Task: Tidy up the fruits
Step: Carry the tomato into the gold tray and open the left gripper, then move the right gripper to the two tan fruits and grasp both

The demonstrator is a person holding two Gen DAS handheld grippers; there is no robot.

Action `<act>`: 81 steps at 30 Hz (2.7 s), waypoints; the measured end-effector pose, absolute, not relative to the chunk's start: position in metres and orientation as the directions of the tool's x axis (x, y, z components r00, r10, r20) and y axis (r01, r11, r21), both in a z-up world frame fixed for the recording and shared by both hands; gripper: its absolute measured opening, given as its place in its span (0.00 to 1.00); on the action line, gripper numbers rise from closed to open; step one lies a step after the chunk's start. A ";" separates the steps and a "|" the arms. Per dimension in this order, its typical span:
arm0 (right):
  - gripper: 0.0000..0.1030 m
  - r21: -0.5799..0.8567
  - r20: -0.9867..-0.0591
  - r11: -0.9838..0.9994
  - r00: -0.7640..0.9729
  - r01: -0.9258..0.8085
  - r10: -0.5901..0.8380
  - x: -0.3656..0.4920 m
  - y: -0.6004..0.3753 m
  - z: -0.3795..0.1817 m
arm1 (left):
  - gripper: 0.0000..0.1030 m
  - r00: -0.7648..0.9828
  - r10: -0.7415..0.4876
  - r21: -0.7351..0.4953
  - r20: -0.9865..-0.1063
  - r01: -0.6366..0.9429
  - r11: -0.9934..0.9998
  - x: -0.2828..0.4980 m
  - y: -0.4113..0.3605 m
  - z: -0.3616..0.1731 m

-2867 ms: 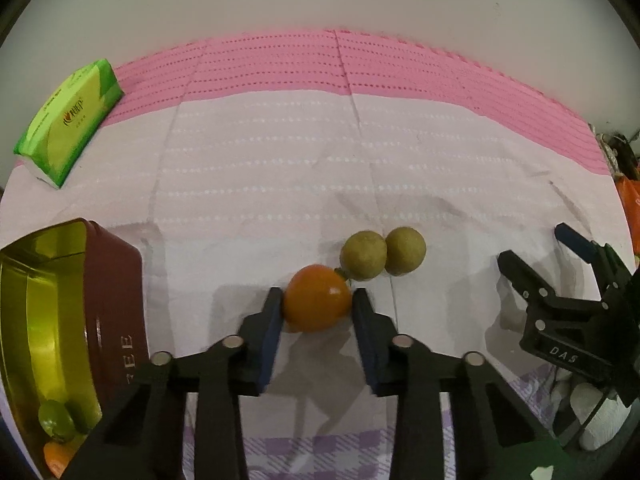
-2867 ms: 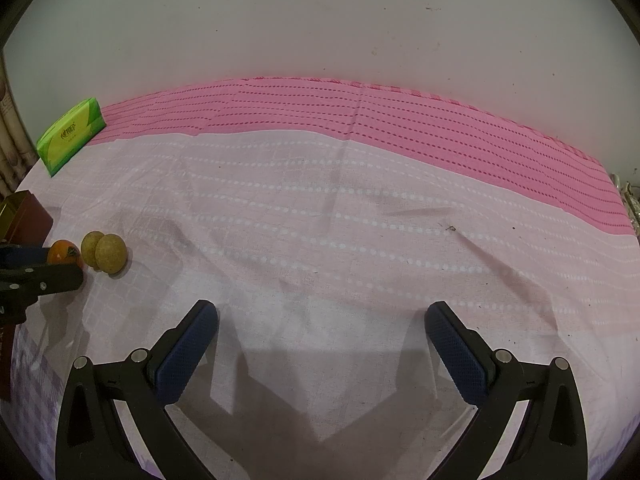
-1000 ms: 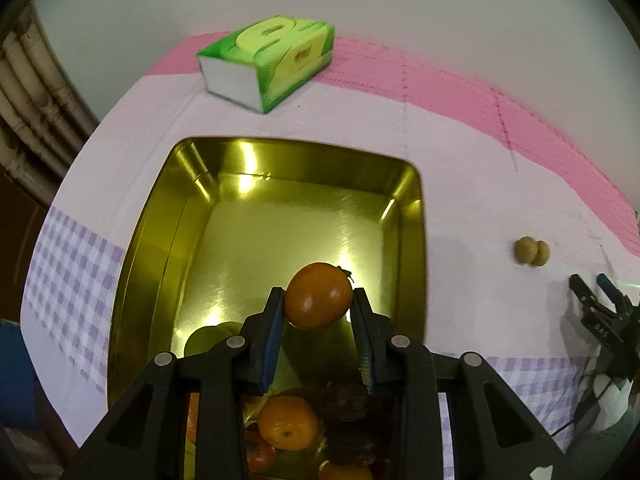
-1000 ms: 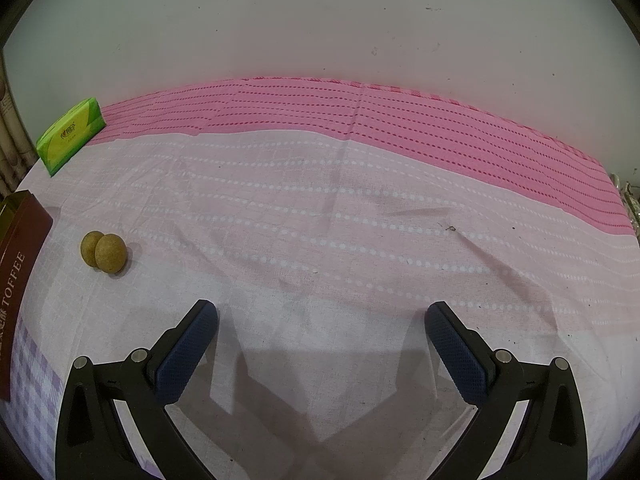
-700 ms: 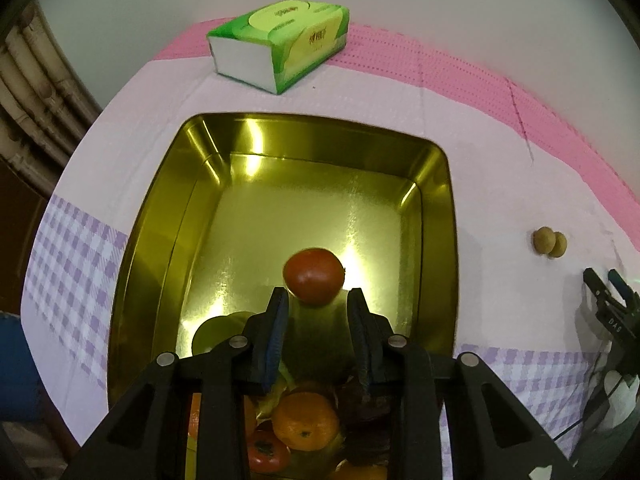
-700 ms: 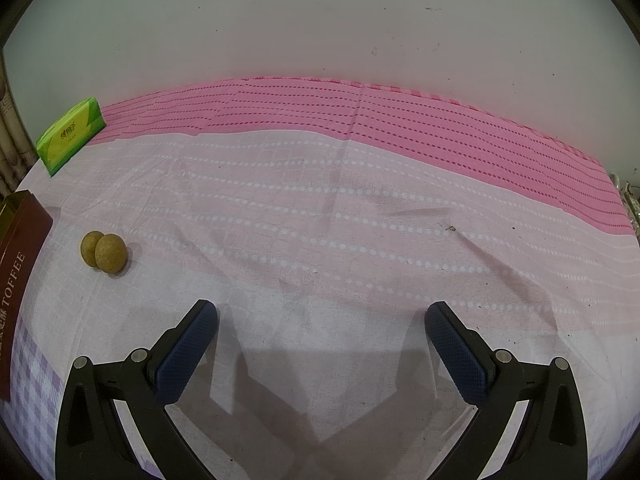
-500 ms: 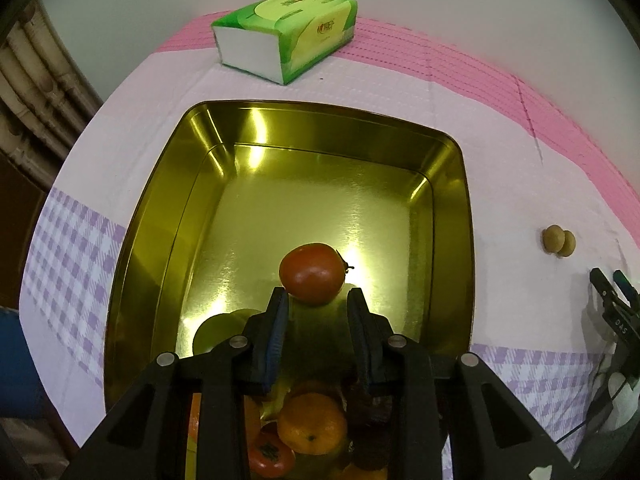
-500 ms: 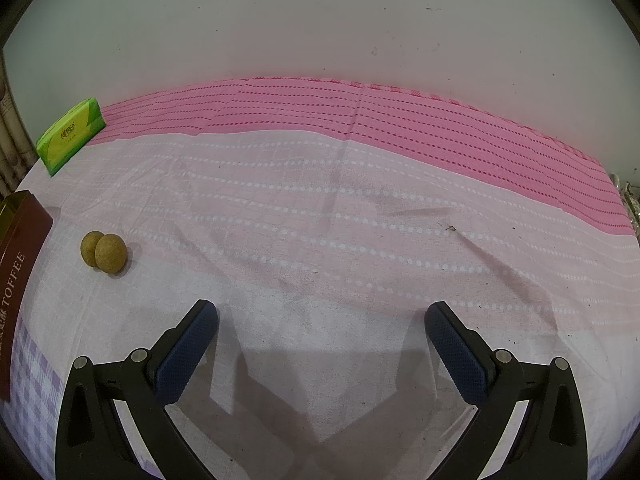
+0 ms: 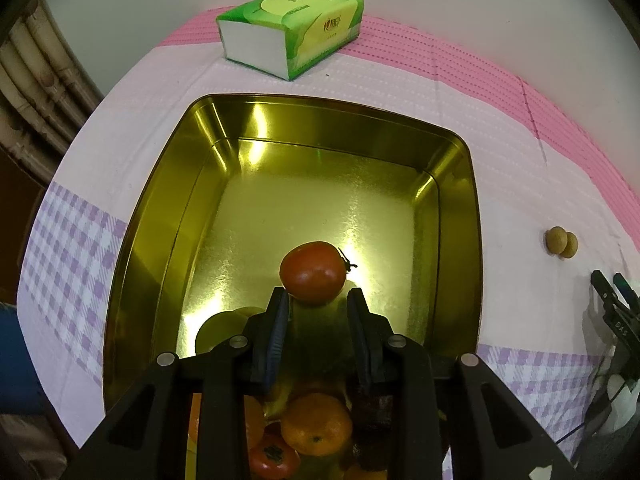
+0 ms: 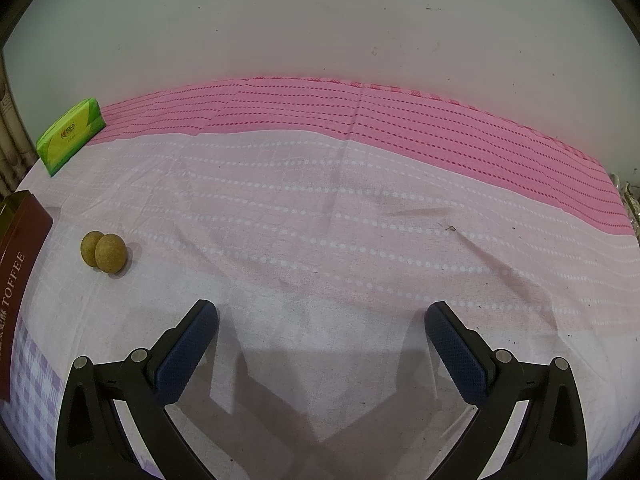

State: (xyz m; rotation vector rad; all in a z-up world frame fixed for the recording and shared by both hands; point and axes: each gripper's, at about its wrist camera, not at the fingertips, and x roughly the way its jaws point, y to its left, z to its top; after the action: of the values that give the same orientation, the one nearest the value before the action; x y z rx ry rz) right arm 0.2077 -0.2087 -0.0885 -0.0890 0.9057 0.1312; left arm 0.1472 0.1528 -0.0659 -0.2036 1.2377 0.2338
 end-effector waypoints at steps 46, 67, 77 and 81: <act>1.00 -0.018 -0.821 0.994 0.569 -0.106 0.046 0.207 -0.204 -0.088 | 0.77 0.474 0.190 0.014 -0.860 -0.350 0.937 0.045 0.190 0.009; 0.69 0.003 -0.829 0.957 0.535 -0.289 0.164 0.198 -0.087 -0.076 | 0.85 0.454 0.224 -0.072 -0.862 -0.548 0.833 0.006 0.241 -0.003; 0.57 -0.027 -0.823 0.956 0.550 -0.291 0.144 0.207 -0.071 -0.079 | 0.85 0.447 0.216 -0.071 -0.868 -0.542 0.837 0.008 0.241 -0.006; 0.54 -0.026 -0.818 0.958 0.557 -0.285 0.143 0.206 -0.068 -0.079 | 0.85 0.446 0.213 -0.073 -0.869 -0.542 0.837 0.009 0.241 -0.007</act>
State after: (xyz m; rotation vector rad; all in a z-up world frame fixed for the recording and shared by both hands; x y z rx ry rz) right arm 0.2065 -0.0683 -0.0787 -0.1626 0.9483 0.2540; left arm 0.0089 0.2413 -0.0066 -0.3669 1.0064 0.4810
